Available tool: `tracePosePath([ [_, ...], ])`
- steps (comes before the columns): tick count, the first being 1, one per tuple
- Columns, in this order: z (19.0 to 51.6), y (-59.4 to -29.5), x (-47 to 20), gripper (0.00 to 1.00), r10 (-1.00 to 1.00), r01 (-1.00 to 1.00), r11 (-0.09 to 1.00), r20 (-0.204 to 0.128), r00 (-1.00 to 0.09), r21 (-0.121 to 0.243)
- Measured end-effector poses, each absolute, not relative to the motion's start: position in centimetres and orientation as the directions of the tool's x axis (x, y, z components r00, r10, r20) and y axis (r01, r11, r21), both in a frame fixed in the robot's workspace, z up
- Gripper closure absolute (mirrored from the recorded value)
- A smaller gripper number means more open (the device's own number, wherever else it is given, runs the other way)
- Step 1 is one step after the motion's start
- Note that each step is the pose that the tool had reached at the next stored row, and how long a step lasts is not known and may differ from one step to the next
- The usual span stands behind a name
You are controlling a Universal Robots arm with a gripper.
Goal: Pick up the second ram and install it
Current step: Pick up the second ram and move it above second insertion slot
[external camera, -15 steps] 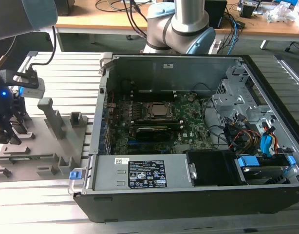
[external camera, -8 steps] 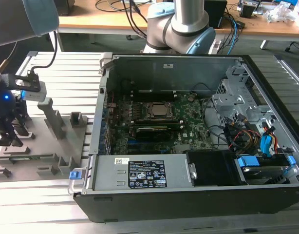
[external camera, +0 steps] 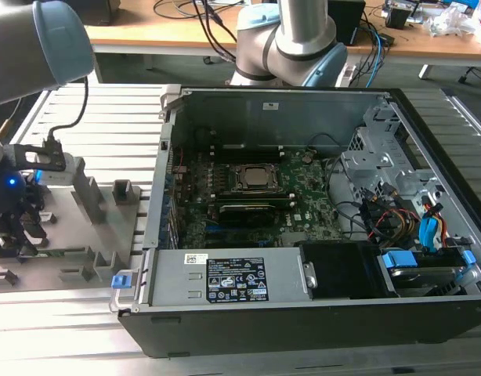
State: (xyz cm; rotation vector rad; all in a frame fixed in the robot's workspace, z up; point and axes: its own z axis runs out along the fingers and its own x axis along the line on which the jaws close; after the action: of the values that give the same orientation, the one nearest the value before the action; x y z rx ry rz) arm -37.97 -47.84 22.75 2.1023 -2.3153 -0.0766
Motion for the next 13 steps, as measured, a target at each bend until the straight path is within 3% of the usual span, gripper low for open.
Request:
tracePosePath([
  [6,20.8,-47.9,-37.2,0.64,-1.0,-0.999,0.016,-0.02,-0.017,0.046],
  [13,19.5,-47.9,-37.3,0.64,-0.999,-0.998,0.033,-0.02,-0.034,0.046],
])
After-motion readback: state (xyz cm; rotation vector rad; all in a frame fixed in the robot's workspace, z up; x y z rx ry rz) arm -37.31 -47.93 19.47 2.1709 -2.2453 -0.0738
